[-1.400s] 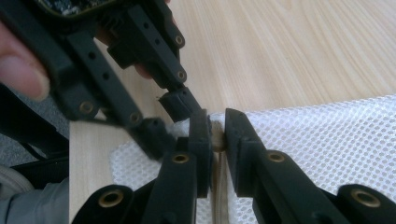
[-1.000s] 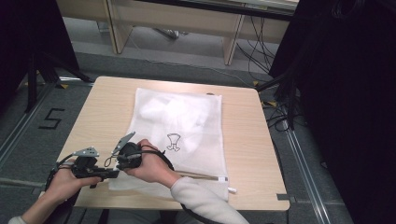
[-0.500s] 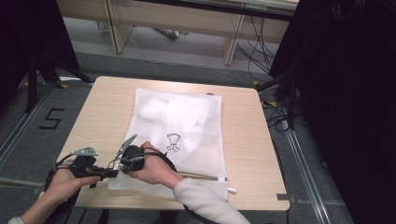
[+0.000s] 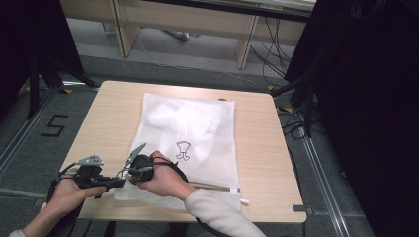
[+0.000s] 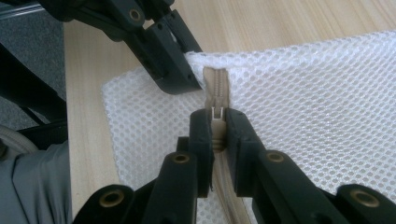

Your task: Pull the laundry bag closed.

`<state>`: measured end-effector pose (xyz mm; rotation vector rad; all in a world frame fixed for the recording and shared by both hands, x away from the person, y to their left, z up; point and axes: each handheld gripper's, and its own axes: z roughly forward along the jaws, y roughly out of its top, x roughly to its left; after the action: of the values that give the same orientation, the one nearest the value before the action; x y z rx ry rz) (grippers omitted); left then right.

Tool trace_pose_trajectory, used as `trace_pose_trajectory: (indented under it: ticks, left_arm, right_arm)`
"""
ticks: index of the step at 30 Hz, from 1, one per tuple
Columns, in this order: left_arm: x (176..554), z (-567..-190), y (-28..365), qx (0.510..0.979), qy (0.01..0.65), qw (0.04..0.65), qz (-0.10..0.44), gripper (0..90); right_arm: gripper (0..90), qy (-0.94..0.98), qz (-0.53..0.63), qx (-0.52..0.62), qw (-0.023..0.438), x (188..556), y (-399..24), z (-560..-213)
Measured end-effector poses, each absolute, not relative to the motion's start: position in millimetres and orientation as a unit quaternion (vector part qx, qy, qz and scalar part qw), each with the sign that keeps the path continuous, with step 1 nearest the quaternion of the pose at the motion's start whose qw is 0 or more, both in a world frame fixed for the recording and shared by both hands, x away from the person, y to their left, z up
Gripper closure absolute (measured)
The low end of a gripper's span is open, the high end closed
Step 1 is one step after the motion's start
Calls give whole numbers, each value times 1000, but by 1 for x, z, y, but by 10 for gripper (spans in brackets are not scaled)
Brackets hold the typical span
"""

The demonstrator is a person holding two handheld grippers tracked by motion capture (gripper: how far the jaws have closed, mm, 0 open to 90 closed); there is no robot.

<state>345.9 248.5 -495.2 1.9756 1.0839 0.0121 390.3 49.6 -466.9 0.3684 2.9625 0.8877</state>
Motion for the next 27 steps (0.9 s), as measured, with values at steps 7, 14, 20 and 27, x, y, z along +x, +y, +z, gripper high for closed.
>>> trace_pose_trajectory:
  ticks: [7,14,20,27]
  left_arm:
    - [346,-495,249,790,435,432,8,856]
    - [345,-495,249,789,435,433,9,856]
    - [345,-495,248,792,430,432,12,855]
    - [346,-496,248,793,427,435,12,854]
  right_arm:
    - [825,951,283,122,14,390,47,-470]
    - [825,951,282,123,11,390,44,-472]
    - [825,948,291,126,8,389,37,-476]
    - [825,948,290,132,7,387,35,-476]
